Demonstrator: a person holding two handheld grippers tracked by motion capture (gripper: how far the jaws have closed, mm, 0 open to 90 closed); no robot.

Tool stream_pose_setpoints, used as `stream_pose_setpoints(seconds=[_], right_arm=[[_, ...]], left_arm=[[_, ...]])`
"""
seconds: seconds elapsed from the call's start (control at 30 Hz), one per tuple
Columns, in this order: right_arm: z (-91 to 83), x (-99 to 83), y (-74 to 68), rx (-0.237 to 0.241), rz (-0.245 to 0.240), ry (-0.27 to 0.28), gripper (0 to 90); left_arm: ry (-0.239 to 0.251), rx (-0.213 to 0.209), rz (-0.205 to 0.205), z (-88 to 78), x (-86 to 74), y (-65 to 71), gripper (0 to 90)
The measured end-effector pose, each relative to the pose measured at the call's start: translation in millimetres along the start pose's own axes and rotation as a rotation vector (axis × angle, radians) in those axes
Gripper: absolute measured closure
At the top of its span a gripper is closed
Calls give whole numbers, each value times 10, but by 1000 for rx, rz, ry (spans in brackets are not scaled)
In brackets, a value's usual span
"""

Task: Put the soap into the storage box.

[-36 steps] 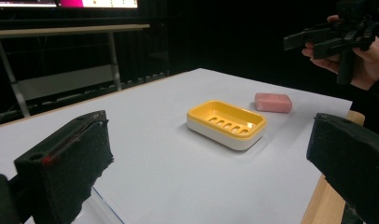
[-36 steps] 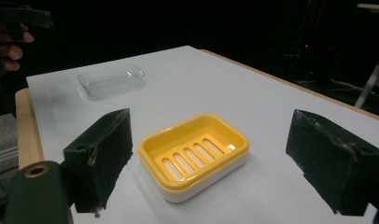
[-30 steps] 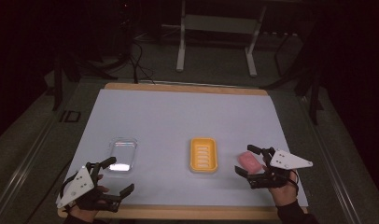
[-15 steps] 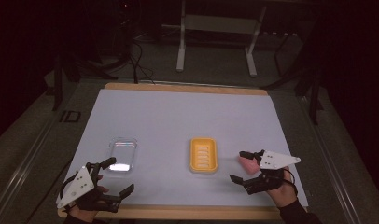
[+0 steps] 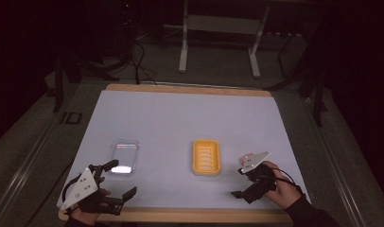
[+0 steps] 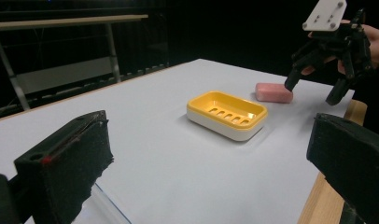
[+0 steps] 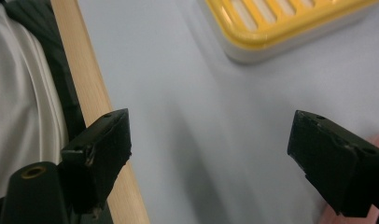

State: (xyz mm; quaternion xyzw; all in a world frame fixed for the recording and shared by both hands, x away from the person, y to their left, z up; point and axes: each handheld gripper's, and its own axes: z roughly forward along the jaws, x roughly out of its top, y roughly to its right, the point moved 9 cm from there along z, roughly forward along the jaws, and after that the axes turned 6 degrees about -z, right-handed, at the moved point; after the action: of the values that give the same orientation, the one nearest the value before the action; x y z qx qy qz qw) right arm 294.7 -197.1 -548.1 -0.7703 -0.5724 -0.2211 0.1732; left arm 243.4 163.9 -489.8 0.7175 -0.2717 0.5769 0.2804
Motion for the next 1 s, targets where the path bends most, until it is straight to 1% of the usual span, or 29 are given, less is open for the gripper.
stream_pose_setpoints(seconds=[0.07,0.13,0.2,0.23,0.3,0.33,0.4,0.43,0.47,0.53,0.57,0.63,0.67,0.7,0.73,0.77,0.8,0.87,0.9,0.93,1.0], right_arm=[[1,-35,16,2,13,-44,133],[-15,-58,30,-1,17,-76,132],[-34,-85,39,6,38,-118,135],[-44,-96,48,1,39,-136,135],[-59,-124,57,9,63,-179,135],[-59,-124,57,9,63,-179,135],[-70,-155,76,7,102,-224,136],[-79,-191,100,-5,137,-268,139],[-79,-191,100,-5,137,-268,139],[-86,-224,119,-13,174,-299,153],[-94,-232,140,-32,173,-304,162],[-110,-265,142,-27,209,-323,181],[-110,-265,142,-27,209,-323,181],[-116,-301,159,-33,232,-341,181],[-116,-301,159,-33,232,-341,181],[-126,-349,186,-45,275,-369,182],[-134,-370,197,-50,299,-382,182],[-150,-399,238,-60,329,-391,182],[-150,-399,238,-60,329,-391,182],[-172,-418,270,-73,378,-397,182],[-186,-434,304,-91,411,-397,181]], left_arm=[[-2,1,1,1,-3,-1,2],[-3,1,1,1,-4,-2,2],[-5,1,2,4,-6,-2,2],[-6,1,2,5,-7,-2,2],[-6,4,2,5,-7,-4,2],[-6,4,2,5,-7,-4,2],[-4,6,0,3,-5,-8,2],[-4,7,1,1,-5,-9,2],[-4,7,1,1,-5,-9,2],[-4,7,1,0,-5,-8,2],[-3,6,1,0,-4,-8,2],[-5,7,2,1,-6,-9,2],[-5,7,2,1,-6,-9,2],[-4,7,1,1,-5,-9,2],[-4,7,2,1,-5,-10,2],[-7,10,1,-1,-8,-18,2],[-7,10,1,-1,-8,-18,2],[-6,12,-2,-4,-7,-25,2],[-6,12,-2,-4,-7,-26,2],[-6,12,-2,-3,-7,-24,1],[-7,12,0,0,-9,-22,2]])
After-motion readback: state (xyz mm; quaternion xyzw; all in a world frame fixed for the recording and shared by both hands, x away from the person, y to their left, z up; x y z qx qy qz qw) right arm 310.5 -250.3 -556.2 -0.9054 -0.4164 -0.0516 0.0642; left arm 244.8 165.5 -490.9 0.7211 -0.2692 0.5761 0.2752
